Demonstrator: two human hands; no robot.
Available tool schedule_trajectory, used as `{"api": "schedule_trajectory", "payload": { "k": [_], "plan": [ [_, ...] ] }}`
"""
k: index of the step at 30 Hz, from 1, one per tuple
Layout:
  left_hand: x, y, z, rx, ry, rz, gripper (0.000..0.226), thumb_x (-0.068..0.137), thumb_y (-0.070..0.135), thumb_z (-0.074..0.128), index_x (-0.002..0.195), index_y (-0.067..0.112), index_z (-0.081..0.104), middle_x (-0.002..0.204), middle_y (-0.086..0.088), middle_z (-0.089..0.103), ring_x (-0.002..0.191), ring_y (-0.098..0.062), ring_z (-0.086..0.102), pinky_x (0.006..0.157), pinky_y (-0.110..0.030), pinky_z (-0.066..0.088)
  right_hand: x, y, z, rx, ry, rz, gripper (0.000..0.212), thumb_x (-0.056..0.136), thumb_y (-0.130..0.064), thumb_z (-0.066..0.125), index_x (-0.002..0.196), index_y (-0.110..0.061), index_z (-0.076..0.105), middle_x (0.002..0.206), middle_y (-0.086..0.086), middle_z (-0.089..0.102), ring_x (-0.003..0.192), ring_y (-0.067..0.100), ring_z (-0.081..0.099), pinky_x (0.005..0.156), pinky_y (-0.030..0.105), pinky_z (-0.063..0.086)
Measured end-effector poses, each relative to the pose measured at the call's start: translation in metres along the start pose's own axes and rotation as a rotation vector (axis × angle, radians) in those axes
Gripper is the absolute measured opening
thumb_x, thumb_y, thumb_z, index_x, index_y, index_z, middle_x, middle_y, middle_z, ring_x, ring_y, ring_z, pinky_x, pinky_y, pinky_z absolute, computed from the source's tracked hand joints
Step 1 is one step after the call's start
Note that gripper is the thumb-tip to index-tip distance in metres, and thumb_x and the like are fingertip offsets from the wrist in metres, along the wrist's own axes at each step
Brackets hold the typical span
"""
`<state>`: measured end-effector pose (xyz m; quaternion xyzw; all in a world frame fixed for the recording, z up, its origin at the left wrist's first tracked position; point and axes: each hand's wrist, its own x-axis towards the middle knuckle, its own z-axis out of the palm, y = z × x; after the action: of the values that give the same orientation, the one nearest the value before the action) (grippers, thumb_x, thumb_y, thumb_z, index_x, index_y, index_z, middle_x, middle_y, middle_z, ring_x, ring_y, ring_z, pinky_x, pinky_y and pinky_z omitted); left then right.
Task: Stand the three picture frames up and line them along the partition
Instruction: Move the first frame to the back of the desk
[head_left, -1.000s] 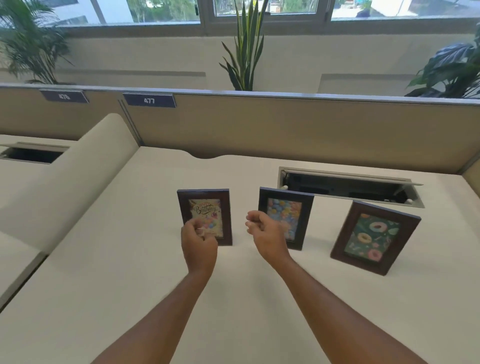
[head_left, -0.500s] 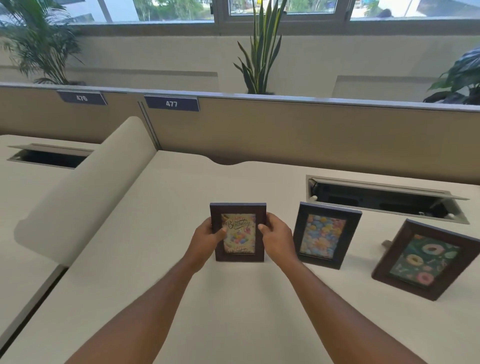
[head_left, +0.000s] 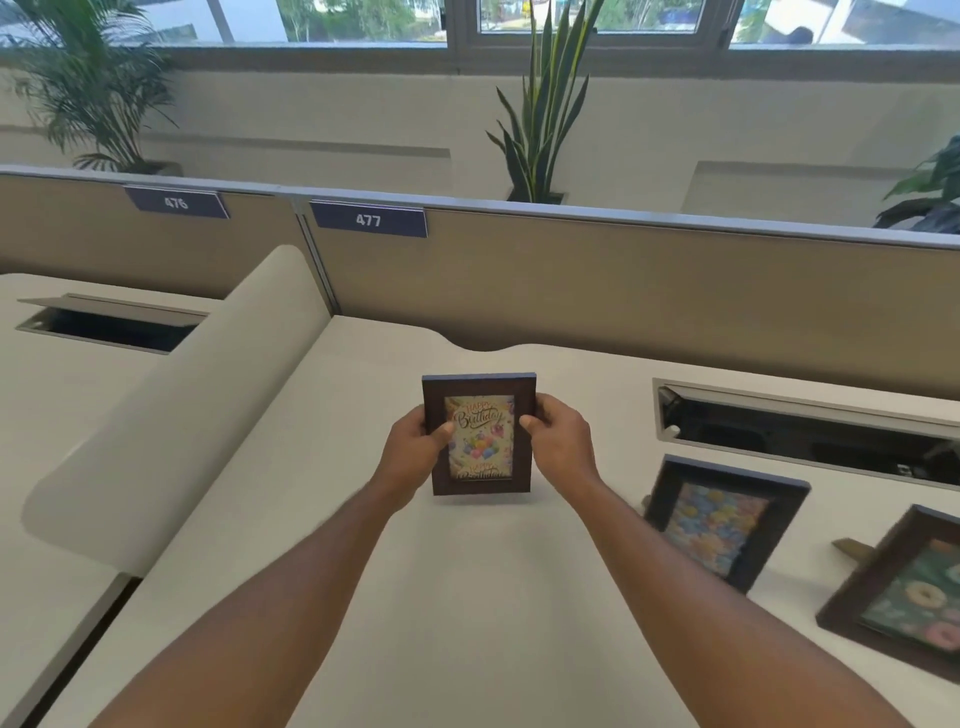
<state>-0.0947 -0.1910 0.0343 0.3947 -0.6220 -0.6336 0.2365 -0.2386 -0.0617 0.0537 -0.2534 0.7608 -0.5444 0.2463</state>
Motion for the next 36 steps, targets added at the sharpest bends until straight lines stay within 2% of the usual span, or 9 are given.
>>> {"api": "schedule_trajectory", "payload": {
  "k": [2,5,10,17,24,31,36],
  "plan": [
    [0.019,0.009,-0.009,0.026,0.007,-0.007,0.029,0.1,0.012,0.055,0.128,0.013,0.06,0.121,-0.006,0.069,0.109,-0.023,0.067,0.087,-0.039,0.06,0.018,-0.009,0.012,-0.003,0.002,-0.002,0.025,0.098,-0.011,0.053,0.117,-0.015,0.068,0.102,-0.004,0.069,0.097,0.015,0.064,0.064,0.014,0.045],
    [0.045,0.016,-0.022,0.025,0.021,-0.018,0.028,0.1,0.012,0.054,0.127,0.013,0.06,0.12,-0.007,0.069,0.108,-0.024,0.067,0.083,-0.037,0.06,0.043,-0.017,0.03,-0.008,-0.002,0.003,0.024,0.097,-0.01,0.054,0.116,-0.015,0.068,0.102,-0.002,0.07,0.098,0.017,0.065,0.067,0.018,0.047],
    [0.077,0.012,-0.042,0.023,0.049,-0.051,0.028,0.1,0.011,0.054,0.127,0.012,0.06,0.122,-0.009,0.069,0.111,-0.028,0.066,0.095,-0.05,0.056,0.079,-0.022,0.059,-0.036,-0.029,0.031,0.025,0.094,-0.011,0.057,0.115,-0.015,0.069,0.108,0.002,0.073,0.103,0.021,0.067,0.086,0.032,0.054],
    [0.096,0.004,-0.059,-0.001,0.082,-0.093,0.025,0.1,0.011,0.054,0.124,0.014,0.06,0.121,-0.01,0.069,0.112,-0.029,0.066,0.095,-0.049,0.056,0.097,-0.023,0.085,-0.054,-0.068,0.039,0.026,0.098,-0.013,0.055,0.121,-0.014,0.067,0.106,-0.002,0.068,0.104,0.019,0.063,0.076,0.023,0.047],
    [0.098,0.003,-0.068,0.01,0.088,-0.114,0.03,0.1,0.013,0.053,0.13,0.013,0.057,0.125,-0.009,0.067,0.114,-0.028,0.064,0.098,-0.05,0.054,0.1,-0.021,0.097,-0.057,-0.071,0.043,0.028,0.099,-0.016,0.054,0.124,-0.014,0.065,0.113,0.001,0.069,0.105,0.019,0.062,0.08,0.026,0.051],
    [0.096,0.004,-0.075,0.028,0.117,-0.1,0.031,0.1,0.015,0.054,0.131,0.013,0.056,0.121,-0.005,0.067,0.11,-0.024,0.065,0.082,-0.035,0.057,0.098,-0.023,0.106,-0.085,-0.081,0.038,0.026,0.099,-0.018,0.053,0.123,-0.015,0.065,0.118,0.004,0.07,0.108,0.021,0.063,0.087,0.034,0.056],
    [0.091,0.001,-0.075,0.078,0.144,-0.092,0.033,0.099,0.017,0.056,0.132,0.012,0.053,0.129,-0.01,0.064,0.117,-0.028,0.062,0.097,-0.047,0.055,0.095,-0.023,0.1,-0.082,-0.056,0.056,0.028,0.097,-0.013,0.056,0.125,-0.011,0.063,0.123,0.006,0.068,0.115,0.023,0.062,0.083,0.025,0.047]
  ]
}}
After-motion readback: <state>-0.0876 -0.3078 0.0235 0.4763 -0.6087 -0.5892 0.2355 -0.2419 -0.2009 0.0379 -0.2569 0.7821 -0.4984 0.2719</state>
